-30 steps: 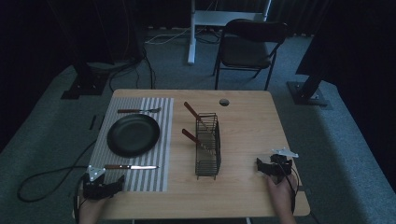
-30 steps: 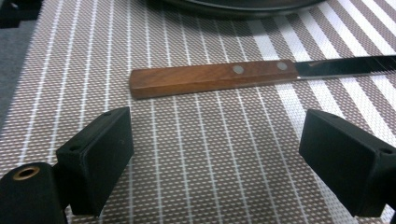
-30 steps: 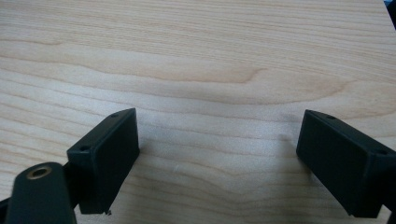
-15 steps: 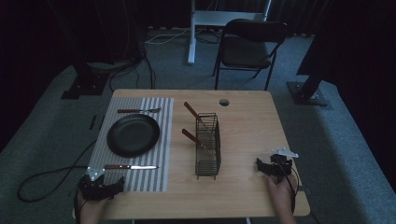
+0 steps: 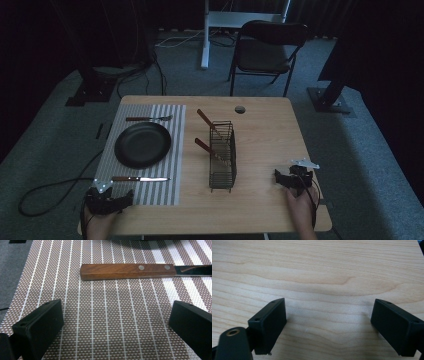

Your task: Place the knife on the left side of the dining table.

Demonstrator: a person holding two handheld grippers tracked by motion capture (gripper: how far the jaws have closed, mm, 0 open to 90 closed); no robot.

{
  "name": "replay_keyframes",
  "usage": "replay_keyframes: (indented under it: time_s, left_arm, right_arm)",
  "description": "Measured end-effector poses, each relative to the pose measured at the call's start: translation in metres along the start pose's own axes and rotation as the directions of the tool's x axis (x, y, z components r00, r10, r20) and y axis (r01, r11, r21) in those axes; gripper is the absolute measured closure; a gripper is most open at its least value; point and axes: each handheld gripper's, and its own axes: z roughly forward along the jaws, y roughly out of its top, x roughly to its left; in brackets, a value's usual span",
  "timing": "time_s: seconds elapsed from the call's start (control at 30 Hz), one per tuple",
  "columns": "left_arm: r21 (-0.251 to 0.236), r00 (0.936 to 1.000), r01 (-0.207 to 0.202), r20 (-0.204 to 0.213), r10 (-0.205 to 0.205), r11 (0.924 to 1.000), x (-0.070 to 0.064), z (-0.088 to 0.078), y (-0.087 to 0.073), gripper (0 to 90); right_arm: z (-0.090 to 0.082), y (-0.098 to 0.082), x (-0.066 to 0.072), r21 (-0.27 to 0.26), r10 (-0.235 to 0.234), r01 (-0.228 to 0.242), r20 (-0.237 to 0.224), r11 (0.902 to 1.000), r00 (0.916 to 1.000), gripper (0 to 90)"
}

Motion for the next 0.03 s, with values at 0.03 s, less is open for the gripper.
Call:
replay_keyframes:
  time_s: [0.03]
  left_arm:
    - [0.002, 1.0000, -0.001, 0.001, 0.001, 1.0000, 0.0000, 0.0002, 0.0000, 0.4]
  right_arm:
    - [0.0000, 0.0000, 0.0000, 0.000, 0.000, 0.000, 0.000, 1.0000, 1.0000, 12.1]
